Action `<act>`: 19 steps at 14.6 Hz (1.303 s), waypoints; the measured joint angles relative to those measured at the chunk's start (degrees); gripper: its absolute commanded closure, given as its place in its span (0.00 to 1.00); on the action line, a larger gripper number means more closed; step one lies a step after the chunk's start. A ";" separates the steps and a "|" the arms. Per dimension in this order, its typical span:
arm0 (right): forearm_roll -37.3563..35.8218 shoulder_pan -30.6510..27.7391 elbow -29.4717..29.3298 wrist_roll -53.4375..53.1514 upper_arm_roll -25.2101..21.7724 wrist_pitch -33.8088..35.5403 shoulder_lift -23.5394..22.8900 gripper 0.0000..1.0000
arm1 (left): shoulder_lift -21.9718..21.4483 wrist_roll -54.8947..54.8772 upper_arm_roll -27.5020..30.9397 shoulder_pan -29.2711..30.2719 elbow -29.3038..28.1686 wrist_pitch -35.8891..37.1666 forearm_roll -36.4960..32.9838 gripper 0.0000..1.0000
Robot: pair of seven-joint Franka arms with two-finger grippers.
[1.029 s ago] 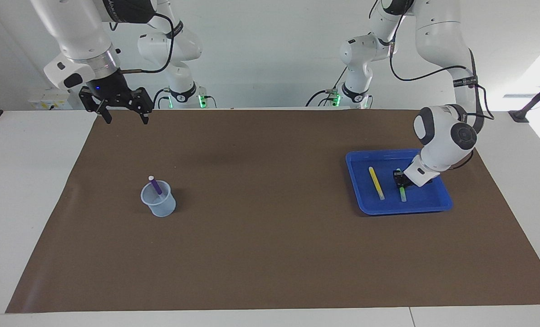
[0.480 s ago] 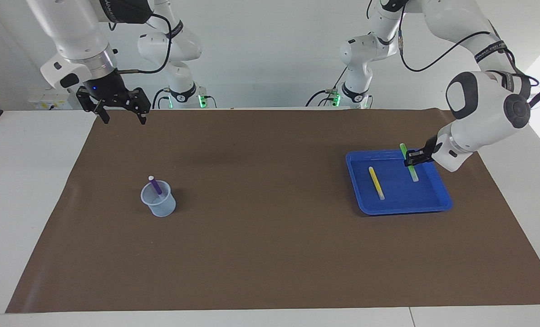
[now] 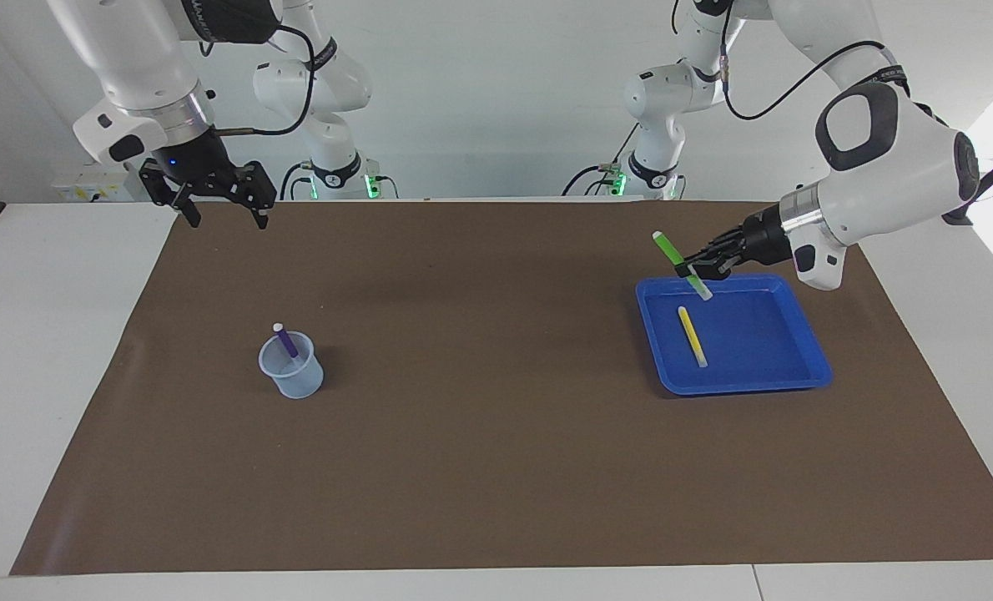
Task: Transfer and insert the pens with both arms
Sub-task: 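Grasp the green pen in the tray with the left gripper and lift, then carry the green pen toward the right gripper with the left gripper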
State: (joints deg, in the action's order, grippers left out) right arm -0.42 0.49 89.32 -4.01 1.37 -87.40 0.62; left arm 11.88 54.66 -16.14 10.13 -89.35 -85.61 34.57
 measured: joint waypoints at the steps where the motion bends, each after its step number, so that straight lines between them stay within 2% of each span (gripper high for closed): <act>1: 1.83 0.01 0.03 0.00 0.05 0.00 0.00 0.00 | -0.01 4.61 -0.53 -0.01 -0.10 -0.18 2.73 1.00; 4: 6.67 0.22 0.19 -0.05 0.23 -0.81 0.00 0.00 | -0.44 15.25 -2.82 -0.28 -2.51 -3.78 11.44 1.00; 7: 11.03 1.94 0.71 -5.45 0.75 -3.47 -0.02 0.00 | -2.84 20.33 -3.46 -3.76 -9.40 -12.90 20.72 1.00; 10: 15.70 5.90 1.57 -14.61 1.21 -7.61 -0.12 0.00 | -5.63 22.15 -3.63 -9.51 -15.89 -23.30 28.06 1.00; 13: 18.78 8.89 3.34 -19.18 1.37 -11.36 -0.11 0.00 | -8.19 22.23 -3.73 -15.26 -21.62 -33.61 35.71 1.00; 19: 19.50 14.53 8.09 -23.62 1.48 -17.07 1.47 0.00 | -10.27 22.31 -3.78 -22.92 -25.99 -45.82 44.82 1.00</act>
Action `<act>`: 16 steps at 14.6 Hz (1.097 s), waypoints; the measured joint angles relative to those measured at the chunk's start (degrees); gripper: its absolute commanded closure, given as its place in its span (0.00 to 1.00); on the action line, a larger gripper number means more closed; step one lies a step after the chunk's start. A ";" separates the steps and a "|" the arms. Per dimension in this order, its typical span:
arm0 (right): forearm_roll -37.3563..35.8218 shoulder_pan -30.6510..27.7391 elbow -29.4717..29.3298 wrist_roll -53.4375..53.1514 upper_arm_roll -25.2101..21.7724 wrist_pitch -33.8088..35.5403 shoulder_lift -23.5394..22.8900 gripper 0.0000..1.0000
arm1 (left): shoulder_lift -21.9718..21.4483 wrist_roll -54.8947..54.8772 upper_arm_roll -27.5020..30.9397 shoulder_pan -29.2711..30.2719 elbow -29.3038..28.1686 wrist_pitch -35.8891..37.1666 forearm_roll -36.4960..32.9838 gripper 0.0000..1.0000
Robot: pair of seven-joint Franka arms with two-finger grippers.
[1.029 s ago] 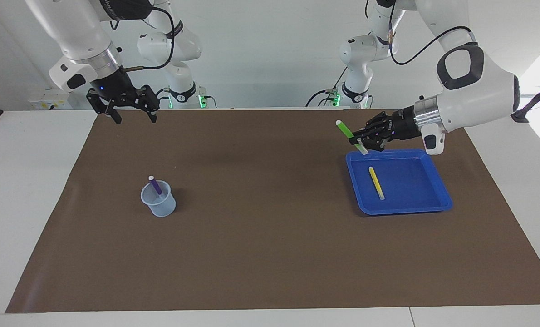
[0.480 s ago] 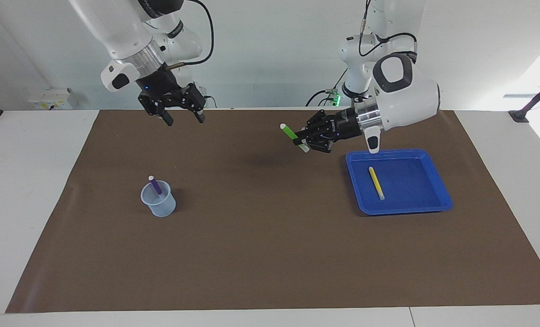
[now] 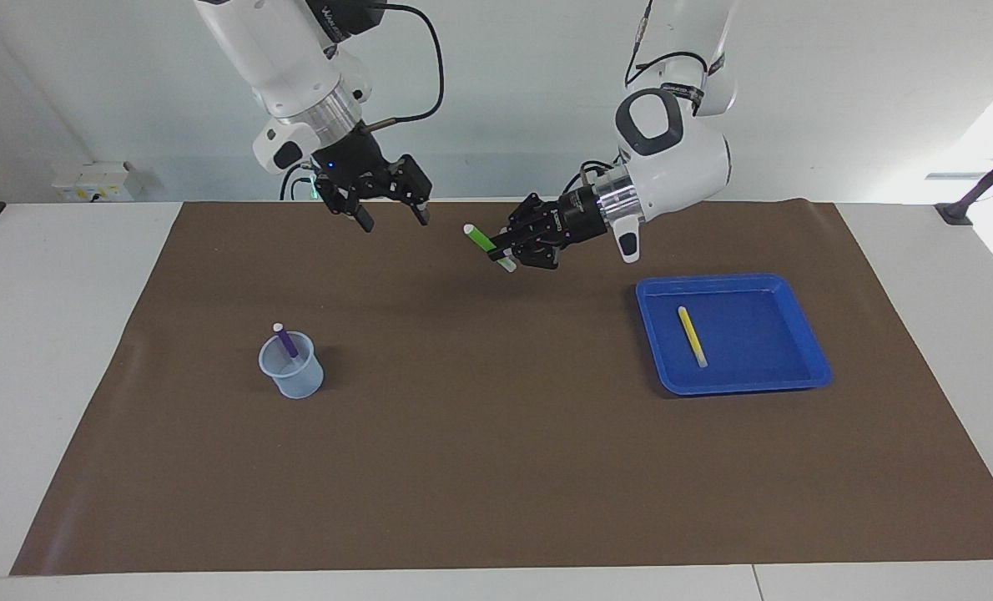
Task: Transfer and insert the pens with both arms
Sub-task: 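Carry the green pen toward the right gripper with the left gripper, then grasp the green pen with the right gripper and open the left gripper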
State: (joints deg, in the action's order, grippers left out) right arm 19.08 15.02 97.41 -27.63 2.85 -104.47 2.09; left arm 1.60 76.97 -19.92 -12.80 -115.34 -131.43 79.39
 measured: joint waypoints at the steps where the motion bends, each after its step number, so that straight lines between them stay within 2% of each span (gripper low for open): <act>1: 0.00 1.31 0.64 -1.47 0.03 -0.95 0.22 0.00 | -0.14 0.00 0.00 -1.08 -0.51 -1.61 1.07 1.00; 11: 0.00 3.68 2.19 -4.50 0.11 -1.93 0.81 0.00 | -0.78 -0.93 0.02 -7.04 -1.45 -9.68 9.62 1.00; 16: 0.00 4.24 3.21 -4.52 0.16 -2.20 1.29 0.00 | -0.80 -1.55 0.10 -7.24 -1.53 -10.33 11.58 1.00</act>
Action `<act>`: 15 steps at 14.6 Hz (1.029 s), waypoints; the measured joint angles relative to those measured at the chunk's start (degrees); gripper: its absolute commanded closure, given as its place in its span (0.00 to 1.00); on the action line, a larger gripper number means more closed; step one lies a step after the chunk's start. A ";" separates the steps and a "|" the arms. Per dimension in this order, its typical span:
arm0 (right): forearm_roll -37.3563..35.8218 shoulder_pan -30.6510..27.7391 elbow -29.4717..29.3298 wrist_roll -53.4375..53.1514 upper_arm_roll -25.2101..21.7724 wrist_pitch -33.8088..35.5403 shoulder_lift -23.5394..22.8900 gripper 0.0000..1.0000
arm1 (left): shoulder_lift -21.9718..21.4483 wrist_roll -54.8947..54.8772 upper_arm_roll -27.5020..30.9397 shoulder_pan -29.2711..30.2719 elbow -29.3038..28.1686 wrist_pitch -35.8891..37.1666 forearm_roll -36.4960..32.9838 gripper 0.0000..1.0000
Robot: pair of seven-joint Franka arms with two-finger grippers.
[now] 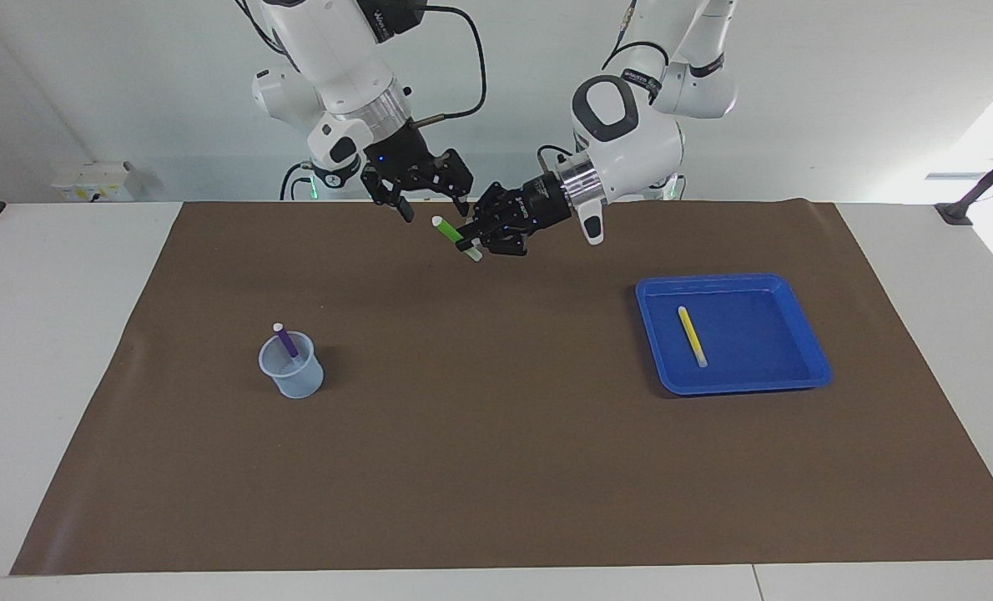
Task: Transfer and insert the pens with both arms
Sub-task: 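Grasp the green pen with the right gripper and open the left gripper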
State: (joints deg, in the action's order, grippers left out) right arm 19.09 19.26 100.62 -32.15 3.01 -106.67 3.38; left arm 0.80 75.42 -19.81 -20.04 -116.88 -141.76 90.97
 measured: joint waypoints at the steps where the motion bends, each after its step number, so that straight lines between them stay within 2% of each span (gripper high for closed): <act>1: 0.00 0.05 0.08 0.00 0.01 -0.11 0.05 0.00 | 0.00 -0.12 0.00 0.00 -0.01 -0.03 0.18 1.00; 7: 0.00 0.65 2.13 0.00 0.02 -4.05 0.60 0.00 | -0.02 -0.17 0.01 0.00 -0.02 -0.21 0.53 1.00; 9: 0.00 0.63 2.35 0.00 -0.04 -4.77 0.68 0.10 | -0.02 -0.18 0.01 0.00 -0.02 -0.25 0.59 1.00; 10: 0.00 0.63 2.51 0.00 -0.04 -5.57 0.71 0.25 | -0.02 -0.18 0.01 0.00 -0.02 -0.26 0.63 1.00; 12: 0.00 0.63 3.06 0.00 -0.04 -6.67 0.75 0.61 | -0.02 -0.18 0.01 0.00 -0.02 -0.36 0.70 1.00; 14: 0.00 0.63 3.25 0.00 -0.03 -7.02 0.76 0.80 | -0.02 -0.19 0.01 0.00 -0.02 -0.44 0.76 1.00; 15: 0.00 0.63 3.27 0.00 -0.04 -7.13 0.77 0.94 | -0.02 -0.19 0.01 0.00 -0.03 -0.48 0.86 1.00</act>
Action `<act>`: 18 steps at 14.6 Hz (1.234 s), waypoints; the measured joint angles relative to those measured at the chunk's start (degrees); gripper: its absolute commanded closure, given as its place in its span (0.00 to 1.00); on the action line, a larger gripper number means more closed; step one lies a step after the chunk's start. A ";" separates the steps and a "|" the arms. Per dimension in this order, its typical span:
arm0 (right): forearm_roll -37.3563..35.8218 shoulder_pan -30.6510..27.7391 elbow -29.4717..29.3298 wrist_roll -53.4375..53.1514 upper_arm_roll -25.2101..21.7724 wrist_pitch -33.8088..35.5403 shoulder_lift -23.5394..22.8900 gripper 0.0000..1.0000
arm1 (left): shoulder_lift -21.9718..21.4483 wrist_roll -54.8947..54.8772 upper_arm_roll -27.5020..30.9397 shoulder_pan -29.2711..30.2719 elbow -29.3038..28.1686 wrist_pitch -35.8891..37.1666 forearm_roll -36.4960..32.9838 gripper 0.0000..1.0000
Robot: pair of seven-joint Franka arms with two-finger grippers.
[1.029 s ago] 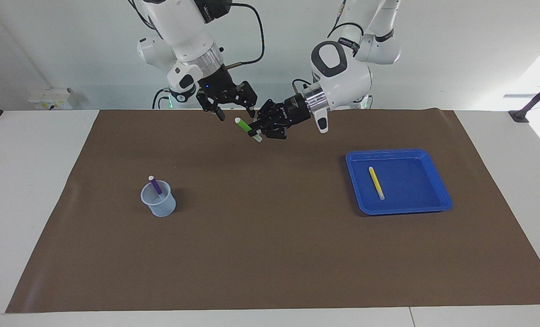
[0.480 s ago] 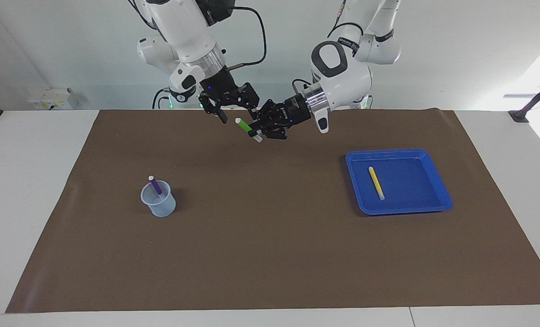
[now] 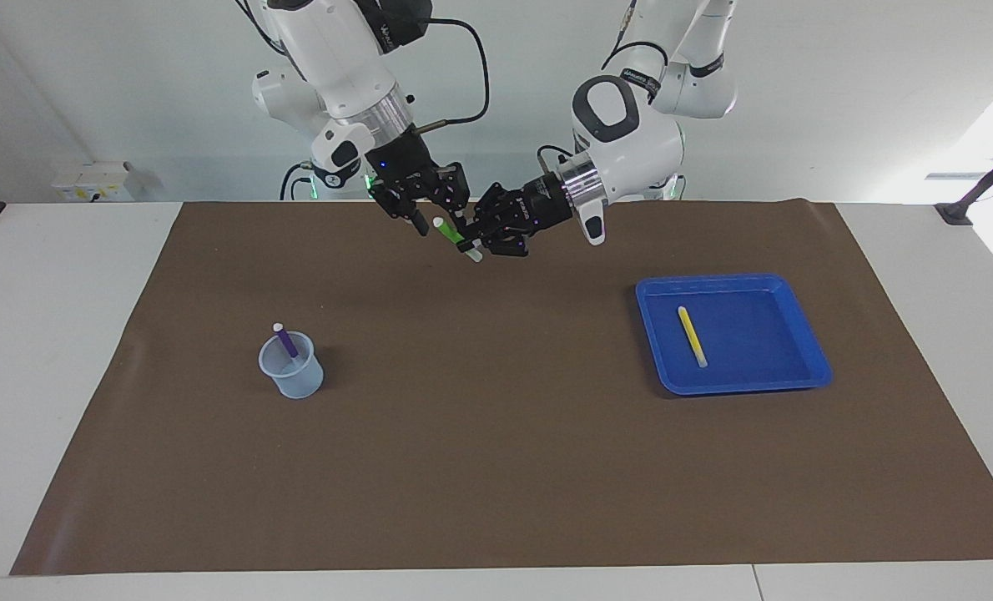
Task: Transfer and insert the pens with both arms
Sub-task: 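Grasp the green pen with the right gripper and open the left gripper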
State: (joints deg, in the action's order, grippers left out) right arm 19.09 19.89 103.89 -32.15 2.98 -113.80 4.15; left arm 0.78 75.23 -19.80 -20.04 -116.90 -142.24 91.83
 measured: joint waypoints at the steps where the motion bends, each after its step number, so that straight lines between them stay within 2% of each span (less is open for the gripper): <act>1: 0.00 0.00 0.02 0.00 0.00 -0.23 0.01 1.00 | 0.00 0.00 0.00 0.00 0.00 -0.12 0.24 1.00; 7: 0.18 0.05 0.16 0.00 0.19 -1.22 0.13 1.00 | -0.02 -0.05 -0.04 -0.58 -0.20 -0.92 0.96 1.00; 8: 0.18 0.05 0.18 0.00 0.17 -1.22 0.14 1.00 | -0.02 -0.12 -0.05 -0.65 -0.20 -1.07 0.98 0.22; 9: 0.17 0.03 0.21 0.00 0.16 -1.22 0.14 1.00 | -0.02 -0.42 -0.06 -0.78 -0.20 -1.44 1.01 0.00; 13: 0.08 -0.05 0.51 0.00 -0.22 -1.22 0.15 1.00 | -0.05 -1.51 -0.08 -3.55 -0.27 -7.50 1.18 0.00; 18: -3.12 -0.10 0.62 1.79 -0.39 -0.79 0.18 1.00 | -0.06 -1.56 0.63 -2.55 -0.43 -8.40 1.21 0.00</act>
State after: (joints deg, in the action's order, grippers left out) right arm 15.97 19.79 104.51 -30.36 2.58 -114.59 4.33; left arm 0.73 73.67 -19.18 -22.59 -117.33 -150.64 93.04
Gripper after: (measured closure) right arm 0.824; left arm 0.000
